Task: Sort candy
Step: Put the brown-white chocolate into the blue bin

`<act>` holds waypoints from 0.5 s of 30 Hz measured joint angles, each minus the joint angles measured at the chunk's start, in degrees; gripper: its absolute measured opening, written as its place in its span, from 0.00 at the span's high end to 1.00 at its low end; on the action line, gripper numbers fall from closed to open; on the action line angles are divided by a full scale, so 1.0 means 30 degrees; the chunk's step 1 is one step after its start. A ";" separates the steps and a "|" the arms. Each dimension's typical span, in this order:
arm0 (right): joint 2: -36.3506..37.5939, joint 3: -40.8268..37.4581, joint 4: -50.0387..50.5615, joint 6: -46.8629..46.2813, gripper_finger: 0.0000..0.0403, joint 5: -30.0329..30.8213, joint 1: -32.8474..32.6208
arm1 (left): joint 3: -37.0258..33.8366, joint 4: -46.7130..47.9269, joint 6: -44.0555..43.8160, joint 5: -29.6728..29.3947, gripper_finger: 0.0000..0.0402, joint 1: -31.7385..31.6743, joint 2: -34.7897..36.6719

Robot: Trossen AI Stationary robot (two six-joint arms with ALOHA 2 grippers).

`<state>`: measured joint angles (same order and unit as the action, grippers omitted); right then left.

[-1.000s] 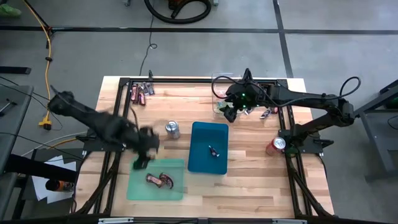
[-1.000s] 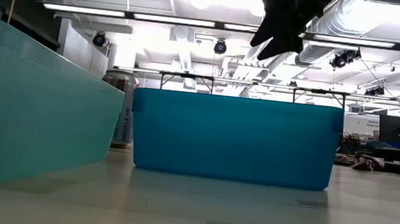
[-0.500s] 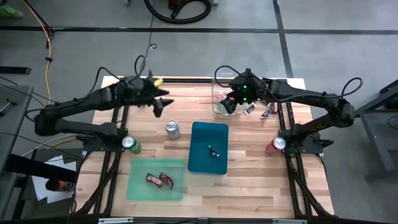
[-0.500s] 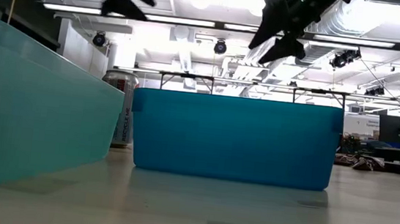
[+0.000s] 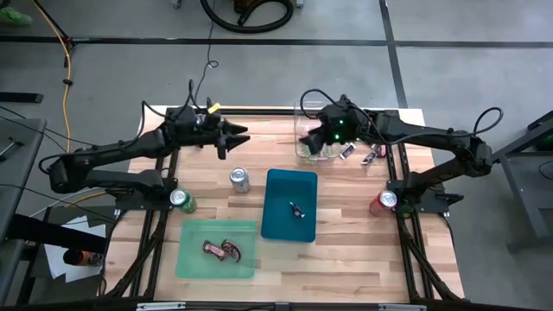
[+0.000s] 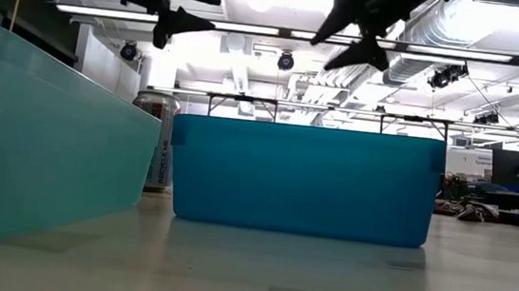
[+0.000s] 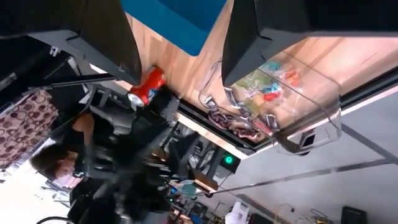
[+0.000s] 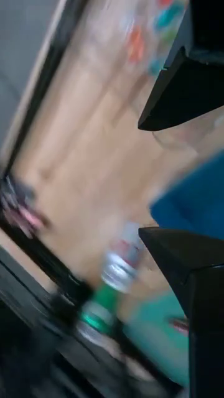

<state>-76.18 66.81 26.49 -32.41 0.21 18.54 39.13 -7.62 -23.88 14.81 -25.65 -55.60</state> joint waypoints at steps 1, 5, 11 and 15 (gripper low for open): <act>0.0000 0.0096 0.0183 -0.1038 0.35 0.0848 0.0297 | 0.0000 -0.0007 0.0000 0.0002 0.48 0.0000 0.0038; 0.0000 0.1686 0.2365 -0.4188 0.35 0.3576 0.2275 | 0.0000 -0.0003 0.0399 0.0068 0.48 0.0000 0.0282; -0.0020 0.3500 0.6715 -0.4786 0.35 0.6141 0.6192 | 0.0007 0.0015 0.1501 0.0078 0.48 0.0007 0.0403; -0.0440 0.3535 0.8633 -0.5223 0.35 0.5850 0.8873 | 0.0007 0.0060 0.1498 0.0078 0.48 0.0007 0.0398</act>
<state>-77.50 77.41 52.39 -48.08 17.76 45.16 39.16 -7.44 -19.38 15.05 -25.63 -54.41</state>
